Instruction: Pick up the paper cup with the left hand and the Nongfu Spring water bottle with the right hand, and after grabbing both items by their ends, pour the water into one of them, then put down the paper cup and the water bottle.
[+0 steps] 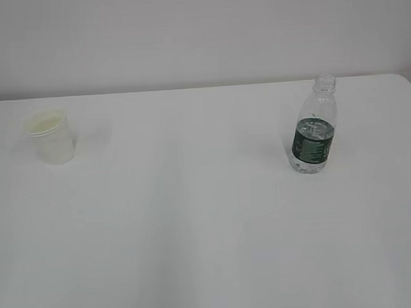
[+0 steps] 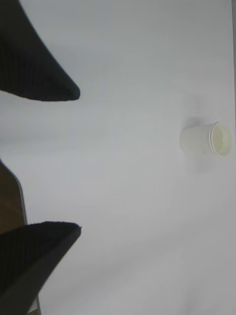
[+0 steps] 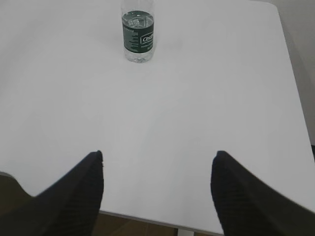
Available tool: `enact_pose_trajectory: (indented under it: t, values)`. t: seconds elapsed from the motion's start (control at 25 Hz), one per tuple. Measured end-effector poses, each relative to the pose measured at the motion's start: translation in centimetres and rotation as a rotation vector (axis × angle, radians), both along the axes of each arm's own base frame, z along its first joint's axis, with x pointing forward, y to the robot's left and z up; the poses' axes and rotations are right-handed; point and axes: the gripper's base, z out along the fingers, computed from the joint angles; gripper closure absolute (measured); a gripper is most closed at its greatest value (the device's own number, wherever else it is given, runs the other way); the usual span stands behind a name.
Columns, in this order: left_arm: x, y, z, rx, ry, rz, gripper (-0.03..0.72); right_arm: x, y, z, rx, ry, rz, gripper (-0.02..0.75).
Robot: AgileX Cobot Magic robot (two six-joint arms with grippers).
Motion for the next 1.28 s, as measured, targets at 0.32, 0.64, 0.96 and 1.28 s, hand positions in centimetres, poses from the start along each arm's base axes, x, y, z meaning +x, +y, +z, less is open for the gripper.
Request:
enact_pose_trajectory:
  t: [0.32, 0.64, 0.96, 1.28]
  values:
    - [0.0, 0.0, 0.0, 0.0, 0.0, 0.0, 0.135, 0.0, -0.02, 0.0, -0.002, 0.0, -0.005, 0.218]
    - [0.03, -0.03, 0.02, 0.0, -0.002, 0.03, 0.135, -0.12, 0.08, 0.0, -0.002, 0.0, -0.115, 0.218]
    - [0.06, -0.06, 0.02, 0.0, -0.003, 0.057, 0.135, -0.13, 0.09, 0.0, -0.002, 0.0, -0.124, 0.218]
    - [0.06, -0.06, 0.02, 0.0, -0.003, 0.061, 0.152, -0.15, 0.11, 0.0, -0.002, 0.0, -0.141, 0.218]
